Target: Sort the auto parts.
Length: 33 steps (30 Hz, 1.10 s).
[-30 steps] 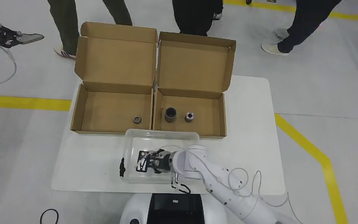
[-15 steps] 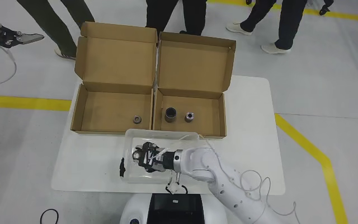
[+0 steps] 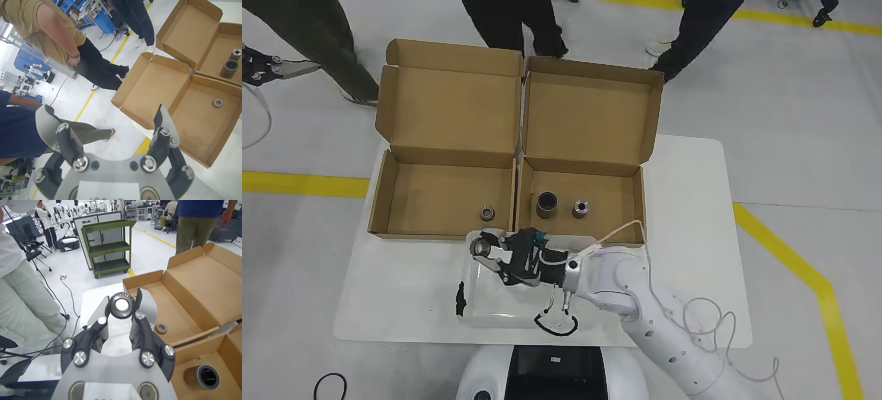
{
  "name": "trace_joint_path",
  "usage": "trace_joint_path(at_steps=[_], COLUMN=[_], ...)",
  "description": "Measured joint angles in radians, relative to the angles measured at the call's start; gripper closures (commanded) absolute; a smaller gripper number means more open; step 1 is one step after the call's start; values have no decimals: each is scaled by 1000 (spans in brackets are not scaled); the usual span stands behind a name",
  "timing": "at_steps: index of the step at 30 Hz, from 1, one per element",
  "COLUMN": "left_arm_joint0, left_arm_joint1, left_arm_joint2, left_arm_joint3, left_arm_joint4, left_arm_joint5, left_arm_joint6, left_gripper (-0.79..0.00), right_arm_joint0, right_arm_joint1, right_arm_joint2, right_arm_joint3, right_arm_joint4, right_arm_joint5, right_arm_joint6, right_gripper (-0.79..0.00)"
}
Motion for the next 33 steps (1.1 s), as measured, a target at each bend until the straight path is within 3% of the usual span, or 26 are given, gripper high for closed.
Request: trace_joint_path(at_steps=[3, 24, 33], left_arm_joint0=[0, 0, 0], left_arm_joint1=[0, 0, 0], left_arm_joint2=[0, 0, 0], left_arm_joint3=[0, 0, 0], left_arm_joint4=[0, 0, 0], left_arm_joint5=[0, 0, 0], left_arm_joint6=[0, 0, 0], left_gripper=[-785, -785, -785], right_arm_joint0=[-1, 1, 126], right_arm_joint1=[-1, -1, -34], right_arm_joint2=[-6, -4, -19], right_arm_joint3=[2, 1, 83], right_arm_joint4=[1, -1, 65], right_arm_joint5=[-11, 7, 78], right_arm_joint6=[-54, -47, -149], right_gripper=[0, 0, 0])
